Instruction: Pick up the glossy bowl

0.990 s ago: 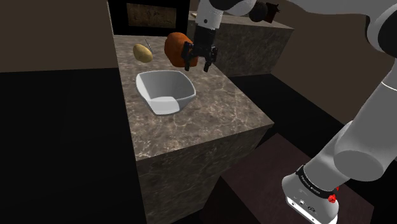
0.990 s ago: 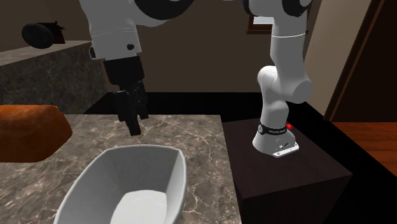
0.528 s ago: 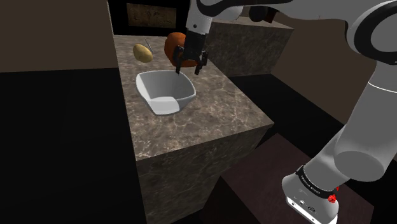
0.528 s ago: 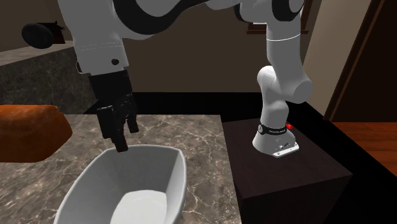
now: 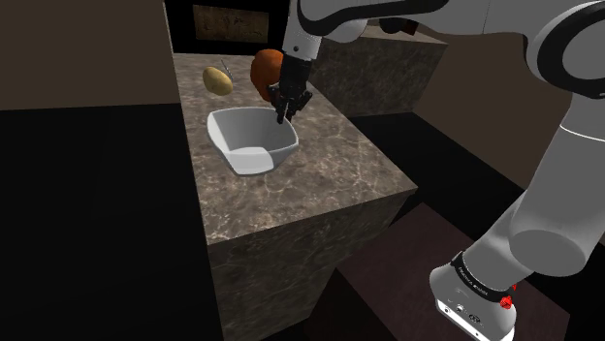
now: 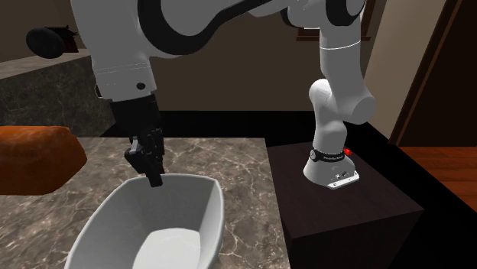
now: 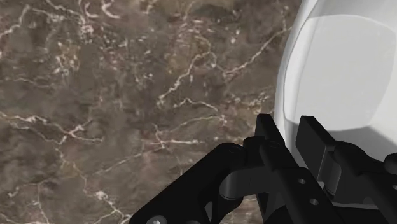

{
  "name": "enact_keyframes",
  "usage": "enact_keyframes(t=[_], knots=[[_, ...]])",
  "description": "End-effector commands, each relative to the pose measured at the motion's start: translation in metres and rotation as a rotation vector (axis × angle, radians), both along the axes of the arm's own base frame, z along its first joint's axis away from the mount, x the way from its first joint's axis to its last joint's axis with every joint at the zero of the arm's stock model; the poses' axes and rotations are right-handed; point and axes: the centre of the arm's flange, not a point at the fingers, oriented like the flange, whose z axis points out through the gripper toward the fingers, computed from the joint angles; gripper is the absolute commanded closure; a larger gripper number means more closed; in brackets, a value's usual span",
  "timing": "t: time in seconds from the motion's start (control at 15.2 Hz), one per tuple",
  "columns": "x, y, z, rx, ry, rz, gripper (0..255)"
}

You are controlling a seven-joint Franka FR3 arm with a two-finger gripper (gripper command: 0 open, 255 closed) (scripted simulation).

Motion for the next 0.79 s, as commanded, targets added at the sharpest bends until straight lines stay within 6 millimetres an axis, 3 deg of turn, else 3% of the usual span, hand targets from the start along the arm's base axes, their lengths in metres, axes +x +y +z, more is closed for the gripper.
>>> enact_keyframes(t=[0.0, 0.33, 0.73], knots=[[0.000, 0.000, 0.000, 0.000, 0.000, 0.000, 255], [0.000, 0.000, -0.001, 0.000, 0.000, 0.000, 255], [0.000, 0.000, 0.031, 0.000, 0.000, 0.000, 255]])
